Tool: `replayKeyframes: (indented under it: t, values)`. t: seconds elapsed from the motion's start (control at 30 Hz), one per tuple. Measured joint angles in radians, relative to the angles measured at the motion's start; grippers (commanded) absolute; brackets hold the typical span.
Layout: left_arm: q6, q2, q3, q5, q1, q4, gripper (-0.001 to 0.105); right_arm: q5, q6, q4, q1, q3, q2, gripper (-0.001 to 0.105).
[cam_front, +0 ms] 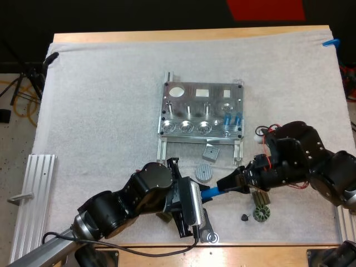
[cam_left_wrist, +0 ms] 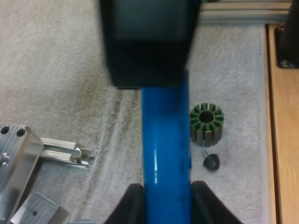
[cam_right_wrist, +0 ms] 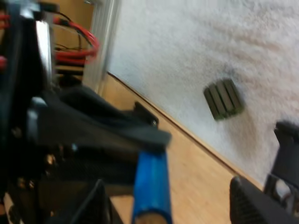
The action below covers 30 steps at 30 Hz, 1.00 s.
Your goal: Load cells from right to left
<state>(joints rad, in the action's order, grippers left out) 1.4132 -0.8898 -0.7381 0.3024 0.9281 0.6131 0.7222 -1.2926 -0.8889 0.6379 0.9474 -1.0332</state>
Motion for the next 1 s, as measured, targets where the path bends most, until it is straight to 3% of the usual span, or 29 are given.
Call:
replayKeyframes:
  t: [0.53, 1.0]
  values:
    - [0.0, 0.0, 0.0, 0.001, 0.0, -0.053, 0.0, 0.037, 0.043, 0.024, 0.0, 0.0, 0.0, 0.053]
    - [0.0, 0.0, 0.0, 0.001, 0.0, -0.058, 0.0, 0.06, 0.043, 0.024, 0.0, 0.0, 0.0, 0.003]
